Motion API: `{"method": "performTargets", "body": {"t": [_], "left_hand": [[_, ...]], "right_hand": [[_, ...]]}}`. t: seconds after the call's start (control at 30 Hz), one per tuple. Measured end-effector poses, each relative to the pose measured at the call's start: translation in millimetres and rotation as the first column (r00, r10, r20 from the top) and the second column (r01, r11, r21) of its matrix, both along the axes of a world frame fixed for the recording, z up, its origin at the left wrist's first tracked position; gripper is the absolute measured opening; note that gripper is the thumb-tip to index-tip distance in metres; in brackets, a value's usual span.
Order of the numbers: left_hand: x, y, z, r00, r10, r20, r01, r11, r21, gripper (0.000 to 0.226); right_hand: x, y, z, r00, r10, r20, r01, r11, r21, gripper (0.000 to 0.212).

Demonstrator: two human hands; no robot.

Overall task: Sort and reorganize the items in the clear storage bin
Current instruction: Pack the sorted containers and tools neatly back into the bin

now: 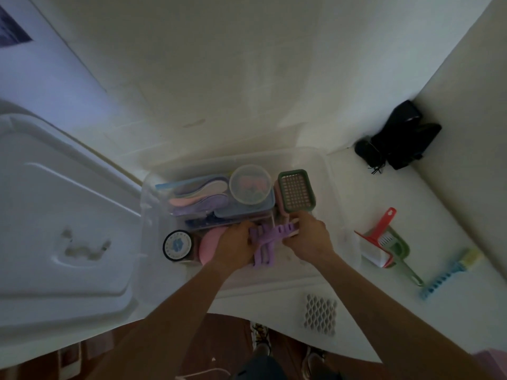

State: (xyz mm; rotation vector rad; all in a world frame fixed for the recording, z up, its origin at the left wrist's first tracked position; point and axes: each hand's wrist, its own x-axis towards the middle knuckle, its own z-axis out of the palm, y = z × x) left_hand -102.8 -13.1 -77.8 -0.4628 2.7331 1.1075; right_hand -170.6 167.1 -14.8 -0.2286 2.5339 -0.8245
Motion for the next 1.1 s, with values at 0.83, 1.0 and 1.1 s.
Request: {"method": "performTargets", "body": {"t": [0.83,1.0,1.1], "left_hand": [[-89,312,-36,0.972,-0.098,0.214,0.129,0.982,-0.137,0.081],[-99,319,-20,0.995,-0.042,-0.086,0.024,0.98,-0.196,0.069],[-103,316,27,0.972,0.026,-0.234,-0.031,0.999,-0.019,0.071]], "right_hand": [[-114,265,-115,0.926,0.374,-0.06,-0.322,0.861,0.394,0.057],[-121,275,-99,0.866,0.405,-0.294,-0.285,0.882,0.375,0.042],[-126,291,-52,0.783,0.373,-0.498,-0.244,0.92,0.306,0.05]]}}
